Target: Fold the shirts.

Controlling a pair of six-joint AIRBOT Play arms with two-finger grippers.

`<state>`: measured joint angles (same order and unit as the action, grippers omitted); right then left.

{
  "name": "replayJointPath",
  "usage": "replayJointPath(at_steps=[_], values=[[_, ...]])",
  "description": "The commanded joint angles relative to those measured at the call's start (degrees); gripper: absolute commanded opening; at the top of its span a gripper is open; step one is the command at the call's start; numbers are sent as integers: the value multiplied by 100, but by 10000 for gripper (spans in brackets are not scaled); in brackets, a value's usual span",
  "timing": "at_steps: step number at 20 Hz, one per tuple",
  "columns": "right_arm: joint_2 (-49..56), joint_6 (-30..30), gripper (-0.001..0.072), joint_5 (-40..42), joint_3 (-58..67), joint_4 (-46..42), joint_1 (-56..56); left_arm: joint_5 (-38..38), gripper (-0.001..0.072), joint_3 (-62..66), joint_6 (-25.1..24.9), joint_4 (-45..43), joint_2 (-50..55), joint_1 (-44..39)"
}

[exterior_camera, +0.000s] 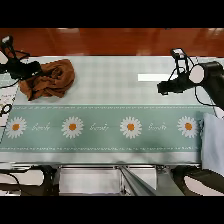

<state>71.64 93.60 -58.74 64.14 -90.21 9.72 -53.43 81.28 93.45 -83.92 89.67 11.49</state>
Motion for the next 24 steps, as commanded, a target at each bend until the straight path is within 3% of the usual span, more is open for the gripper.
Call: replayJointPath(at_steps=[1,7,8,10,12,18,24], values=[[-199,232,415,221,-321,37,11,-278,505,74,-131,63,654,107],[-199,280,415,503,-319,289,11,-275,503,74,-131,74,1102,37],[-199,280,414,507,-319,286,11,-326,455,76,-131,74,1102,37],[-225,280,414,505,-319,291,11,-796,24,184,-256,98,1104,37],[-372,278,414,535,-319,280,11,-1447,23,498,-870,492,1084,37],[-1606,278,408,623,-319,197,9,-2138,22,2050,-879,2017,146,-151],[-2721,275,408,448,-319,354,11,-2138,22,3679,-754,2057,-1106,-822]])
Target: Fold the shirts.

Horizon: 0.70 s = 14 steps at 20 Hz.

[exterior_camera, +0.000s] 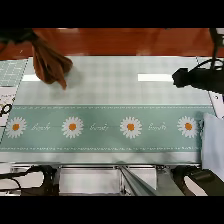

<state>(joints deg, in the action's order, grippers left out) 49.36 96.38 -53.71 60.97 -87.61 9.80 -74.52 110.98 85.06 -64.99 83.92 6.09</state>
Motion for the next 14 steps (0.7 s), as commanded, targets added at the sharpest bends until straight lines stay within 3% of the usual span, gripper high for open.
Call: replayJointPath(at_steps=[1,8,11,14], values=[[-638,-2,408,-70,-2,164,2,11,22,837,96,164,-723,-417],[-1408,-120,408,-468,-2,317,2,179,22,605,328,162,-1878,-1740],[-1591,-127,407,-557,-2,319,2,367,23,-354,509,166,-2151,-2675],[-1606,-120,407,-750,-4,323,2,1137,23,-1661,570,232,-2350,-3615]])
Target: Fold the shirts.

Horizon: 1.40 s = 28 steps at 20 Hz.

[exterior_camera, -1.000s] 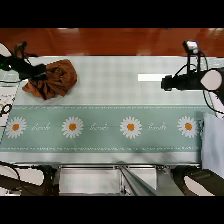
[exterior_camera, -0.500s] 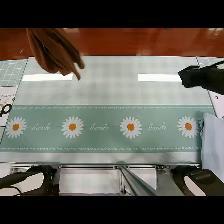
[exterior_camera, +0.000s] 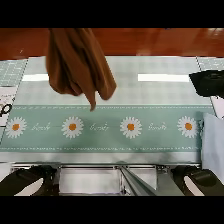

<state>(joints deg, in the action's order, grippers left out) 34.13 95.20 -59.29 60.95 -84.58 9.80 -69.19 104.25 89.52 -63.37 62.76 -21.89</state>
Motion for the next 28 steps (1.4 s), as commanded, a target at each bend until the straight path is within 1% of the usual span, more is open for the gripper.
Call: replayJointPath(at_steps=[1,4,7,8,10,12,13,14,15,16,17,18,20,21,23,24,25,26,27,28], values=[[-85,-4,407,-234,-2,11,2,837,23,-1419,122,125,-271,-1029],[-85,-35,407,-365,-2,-13,2,898,23,-2413,118,455,-275,-1130],[-46,-42,407,-411,-9,17,2,905,24,-3338,37,291,-188,-1130],[15,-42,408,-411,-9,28,2,905,24,-3672,-125,282,-105,-1130],[181,-42,408,-409,-9,103,2,925,24,-4236,-251,96,153,-1128],[341,-42,399,-328,-9,339,2,922,25,-4581,-249,-205,496,-1121],[422,-2,383,-188,-9,407,2,887,43,-4660,-177,-396,704,-1121],[498,33,373,-26,-9,557,2,697,219,-4640,96,-658,903,-1115],[573,9,377,129,-7,761,0,463,508,-4557,216,-898,1047,-1049],[649,-15,379,328,-4,793,-7,57,507,-4378,225,-1185,1152,-894],[726,-2,379,457,42,608,-83,-391,507,-4144,221,-1471,1174,-675],[815,142,379,509,155,343,-321,-726,507,-3910,221,-1751,1128,-417],[986,201,379,236,448,7,-1368,-1082,507,-3471,225,-2087,866,337],[1032,164,379,0,448,-74,-2090,-1023,506,-3440,264,-2052,651,791],[1049,79,379,-511,68,129,-3471,-654,505,-3858,660,-1718,199,1755],[1038,-79,379,-575,-334,507,-3993,-450,505,-4332,680,-1169,42,2210],[1016,-254,378,-501,-879,1023,-4299,-323,504,-4918,588,-442,-17,2577],[1019,-411,378,-315,-1410,1558,-4358,-208,504,-5484,238,280,2,2793],[1038,-776,377,-81,-1954,2297,-4304,-42,505,-6037,-184,951,57,2924],[1084,-1193,377,48,-2376,2977,-4188,96,504,-6450,-483,1458,122,2949]])
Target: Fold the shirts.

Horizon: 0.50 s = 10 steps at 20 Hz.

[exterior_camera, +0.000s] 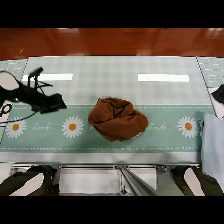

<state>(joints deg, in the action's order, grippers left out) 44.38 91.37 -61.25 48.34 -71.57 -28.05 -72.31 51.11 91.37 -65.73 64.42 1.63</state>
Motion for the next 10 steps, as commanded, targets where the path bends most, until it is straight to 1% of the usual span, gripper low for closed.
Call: replayJointPath(at_steps=[1,2,3,5,7,10], values=[[144,-1110,377,258,-1366,2114,-260,555,504,-1434,-927,2107,31,562],[262,-1290,377,212,-1475,2295,-70,743,504,-1644,-1145,2446,114,470],[396,-1394,377,140,-1484,2308,170,975,504,-1733,-1220,2610,203,343],[592,-1517,377,107,-1484,2315,573,1412,505,-1742,-1209,2712,468,-94],[715,-1519,377,116,-1484,2315,848,1696,505,-1685,-1209,2855,782,-525],[723,-1521,377,68,-1484,2315,968,1888,505,-1491,-1209,2894,1228,-962]])
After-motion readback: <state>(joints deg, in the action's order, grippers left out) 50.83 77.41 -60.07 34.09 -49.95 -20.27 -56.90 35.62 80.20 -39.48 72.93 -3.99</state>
